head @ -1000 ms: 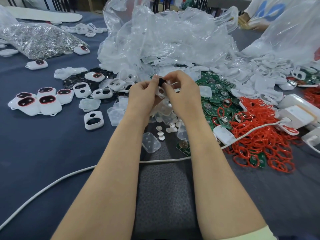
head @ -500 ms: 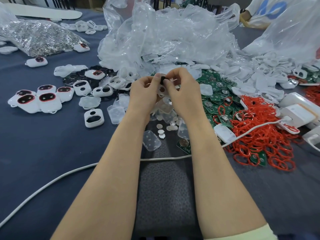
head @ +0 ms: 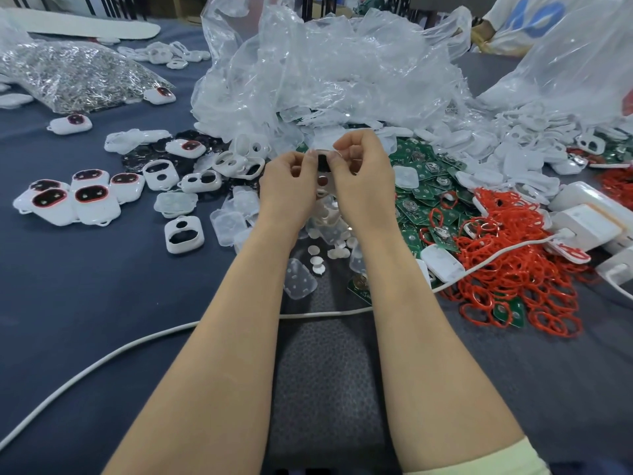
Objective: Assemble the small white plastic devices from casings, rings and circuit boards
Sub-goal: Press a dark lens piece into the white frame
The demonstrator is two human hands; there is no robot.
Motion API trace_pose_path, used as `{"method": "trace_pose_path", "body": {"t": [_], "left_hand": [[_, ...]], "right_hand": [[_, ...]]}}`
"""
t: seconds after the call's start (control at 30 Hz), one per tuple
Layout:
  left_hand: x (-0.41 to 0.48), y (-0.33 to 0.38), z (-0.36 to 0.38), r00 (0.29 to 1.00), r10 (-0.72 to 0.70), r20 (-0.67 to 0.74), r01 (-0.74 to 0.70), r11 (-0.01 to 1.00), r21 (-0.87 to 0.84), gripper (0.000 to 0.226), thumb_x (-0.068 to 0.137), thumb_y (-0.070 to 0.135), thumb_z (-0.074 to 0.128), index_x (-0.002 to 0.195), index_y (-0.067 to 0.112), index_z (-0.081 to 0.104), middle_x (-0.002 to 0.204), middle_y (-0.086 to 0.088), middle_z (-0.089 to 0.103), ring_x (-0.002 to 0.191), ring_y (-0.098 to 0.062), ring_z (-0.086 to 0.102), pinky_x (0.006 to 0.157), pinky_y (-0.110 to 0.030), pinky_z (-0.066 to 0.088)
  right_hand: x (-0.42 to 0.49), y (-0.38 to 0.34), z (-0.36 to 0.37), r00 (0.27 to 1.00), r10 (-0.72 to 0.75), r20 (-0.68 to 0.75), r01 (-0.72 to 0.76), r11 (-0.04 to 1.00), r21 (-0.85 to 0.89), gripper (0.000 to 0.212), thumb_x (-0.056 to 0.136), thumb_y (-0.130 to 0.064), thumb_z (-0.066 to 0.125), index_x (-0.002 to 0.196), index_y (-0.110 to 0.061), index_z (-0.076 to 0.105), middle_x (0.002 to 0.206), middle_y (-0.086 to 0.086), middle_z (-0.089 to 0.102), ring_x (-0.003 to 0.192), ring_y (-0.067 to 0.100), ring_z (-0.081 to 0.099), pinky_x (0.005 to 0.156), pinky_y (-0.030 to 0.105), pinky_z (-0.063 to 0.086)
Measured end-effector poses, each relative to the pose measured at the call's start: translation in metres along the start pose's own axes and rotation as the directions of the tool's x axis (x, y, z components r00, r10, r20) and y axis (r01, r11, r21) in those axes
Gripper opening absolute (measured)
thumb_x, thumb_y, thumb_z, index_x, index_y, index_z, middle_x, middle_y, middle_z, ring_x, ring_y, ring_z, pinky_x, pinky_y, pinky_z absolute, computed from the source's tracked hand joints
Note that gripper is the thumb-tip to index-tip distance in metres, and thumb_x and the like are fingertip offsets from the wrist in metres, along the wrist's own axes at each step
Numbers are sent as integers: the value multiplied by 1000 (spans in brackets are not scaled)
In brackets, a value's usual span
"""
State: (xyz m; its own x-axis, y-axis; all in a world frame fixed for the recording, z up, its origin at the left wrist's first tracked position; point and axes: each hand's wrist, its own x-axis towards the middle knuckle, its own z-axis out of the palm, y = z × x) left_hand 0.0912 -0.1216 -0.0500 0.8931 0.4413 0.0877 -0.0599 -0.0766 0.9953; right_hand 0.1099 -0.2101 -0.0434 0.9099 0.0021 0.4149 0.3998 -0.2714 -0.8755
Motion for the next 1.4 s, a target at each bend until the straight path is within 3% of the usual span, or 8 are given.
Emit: {"method": "trace_pose_path", "body": {"t": [0.27,0.37,0.47,0.6,0.8,1.07,1.2,1.4], "left_hand": [[1,0,-1,999,-45,-21,43,996,-73,22,96,28,58,79,15,60,69,1,65,64,-10,64,68,-32,58],[2,0,-2,999,-13,-43,11,999,-42,20,97,26,55,84,12,60,74,0,65,71,-14,63,74,-33,55],[1,1,-2,999,11,-47,-15,997,-81,18,97,25,56,82,15,58,74,1,63,68,-9,60,69,-26,53],[-1,2,-2,1000,6,-3,-6,993,-117,16,94,28,61,89,13,61,70,3,60,65,-7,58,72,-28,52],[-2,1,-3,996,-23,88,36,989,-142,7,90,22,67,85,18,64,73,2,69,70,-10,67,75,-29,58],[-3,2,-1,998,0,69,5,998,-70,9,91,9,62,88,17,63,80,-2,67,74,-14,64,80,-34,56],[-3,2,-2,997,-3,78,9,997,-74,6,91,8,63,94,12,63,79,-2,67,70,-11,63,78,-33,56],[-3,2,-3,998,33,45,-33,999,1,9,93,19,61,85,17,65,78,0,70,72,-10,67,79,-35,58]], "right_hand": [[2,-3,2,988,144,60,-153,973,171,11,89,-5,61,97,-10,56,84,1,60,74,9,59,71,23,54],[2,-1,3,984,159,81,-168,978,127,15,89,-15,65,100,-12,56,88,0,64,78,9,62,69,18,53],[6,4,0,944,301,135,-320,934,156,24,87,-26,68,104,-9,61,89,2,68,77,11,65,69,24,53],[10,8,-2,921,343,186,-382,890,250,10,88,-21,67,91,-12,66,78,2,68,67,11,61,62,25,48],[10,10,-3,925,353,138,-380,861,339,8,89,-13,65,82,-14,62,78,6,66,78,23,64,82,44,53],[8,6,-8,964,244,105,-257,956,140,6,89,-11,64,86,-15,61,72,-1,59,72,14,58,76,37,54],[8,5,-7,976,198,87,-207,972,114,12,88,-7,63,82,-18,58,61,-9,48,54,1,45,60,21,44],[8,3,-8,980,179,88,-187,978,95,15,88,-9,63,80,-21,60,63,-10,51,60,4,48,66,24,47]]}}
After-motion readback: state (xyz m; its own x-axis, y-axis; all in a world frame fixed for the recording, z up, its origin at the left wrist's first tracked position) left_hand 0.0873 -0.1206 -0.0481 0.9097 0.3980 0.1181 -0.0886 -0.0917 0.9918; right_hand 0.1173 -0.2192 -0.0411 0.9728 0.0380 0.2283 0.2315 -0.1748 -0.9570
